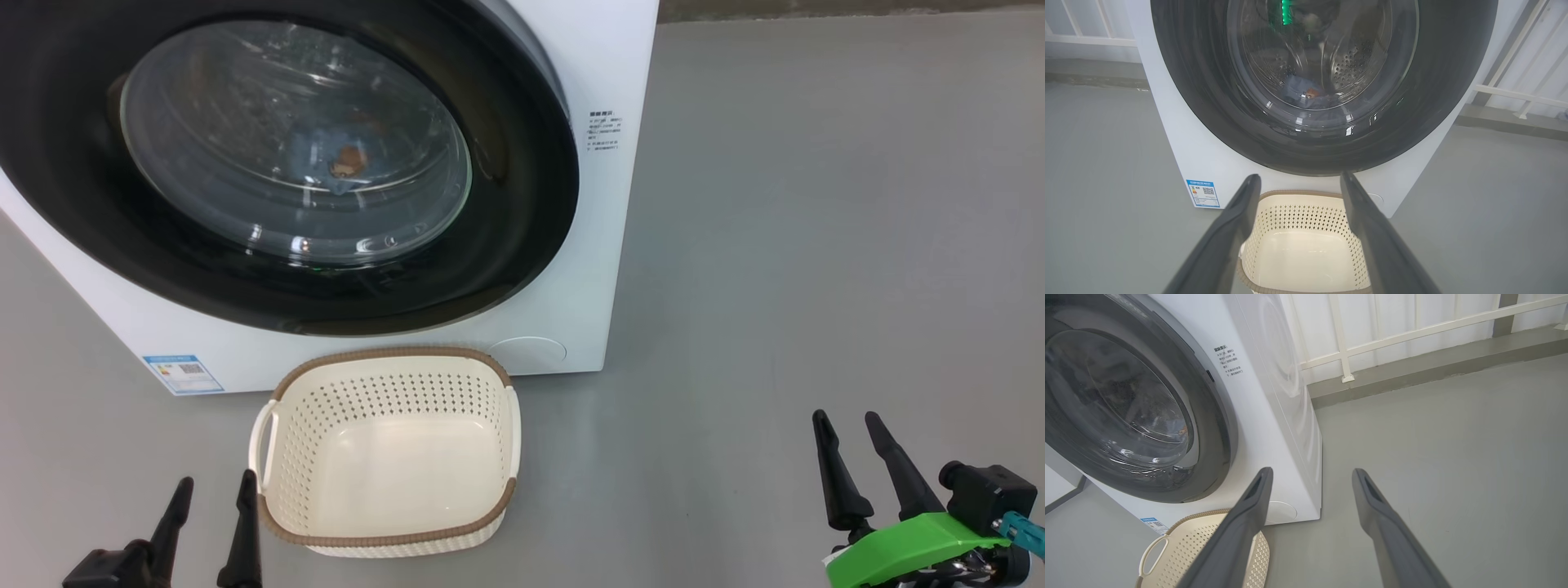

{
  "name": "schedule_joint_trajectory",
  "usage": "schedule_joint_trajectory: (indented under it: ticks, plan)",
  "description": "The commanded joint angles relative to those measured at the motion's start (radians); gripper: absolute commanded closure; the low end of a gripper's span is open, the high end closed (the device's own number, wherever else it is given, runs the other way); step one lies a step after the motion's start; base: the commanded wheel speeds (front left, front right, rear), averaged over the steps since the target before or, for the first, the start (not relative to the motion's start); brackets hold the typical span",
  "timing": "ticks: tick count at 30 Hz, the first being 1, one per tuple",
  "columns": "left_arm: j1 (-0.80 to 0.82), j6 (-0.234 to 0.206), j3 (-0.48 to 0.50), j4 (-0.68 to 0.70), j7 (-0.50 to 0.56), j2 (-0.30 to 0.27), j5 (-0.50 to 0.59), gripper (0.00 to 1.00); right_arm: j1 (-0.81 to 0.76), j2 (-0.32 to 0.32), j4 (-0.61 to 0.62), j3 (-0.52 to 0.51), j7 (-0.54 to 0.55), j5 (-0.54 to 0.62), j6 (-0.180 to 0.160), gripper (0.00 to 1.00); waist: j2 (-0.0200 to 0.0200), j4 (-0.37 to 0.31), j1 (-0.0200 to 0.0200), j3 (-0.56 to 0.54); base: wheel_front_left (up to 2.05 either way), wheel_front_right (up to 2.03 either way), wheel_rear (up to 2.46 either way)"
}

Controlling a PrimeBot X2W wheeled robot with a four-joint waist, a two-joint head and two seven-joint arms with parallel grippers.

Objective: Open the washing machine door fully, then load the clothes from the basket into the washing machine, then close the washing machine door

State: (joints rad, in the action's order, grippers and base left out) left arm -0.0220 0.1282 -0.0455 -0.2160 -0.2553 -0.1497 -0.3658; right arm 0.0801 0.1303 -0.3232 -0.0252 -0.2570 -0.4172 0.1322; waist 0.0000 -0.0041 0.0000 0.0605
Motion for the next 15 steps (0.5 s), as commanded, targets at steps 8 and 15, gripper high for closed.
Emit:
schedule_joint_trajectory:
  ticks: [8, 15]
  plan:
    - [0.025, 0.003, 0.042, 0.025, -0.006, -0.02, 0.016, 0.0, 0.005, 0.005, 0.03, 0.013, -0.005, 0.003, -0.002, 0.0, 0.0, 0.001, 0.0, 0.005, 0.0, 0.0, 0.0]
    - [0.0, 0.0, 0.004, -0.011, 0.0, 0.006, 0.01, 1.0, 0.0, -0.006, -0.01, -0.009, 0.001, -0.001, 0.0, 1.0, 0.0, 0.001, 0.0, 0.003, 0.0, 0.0, 0.0]
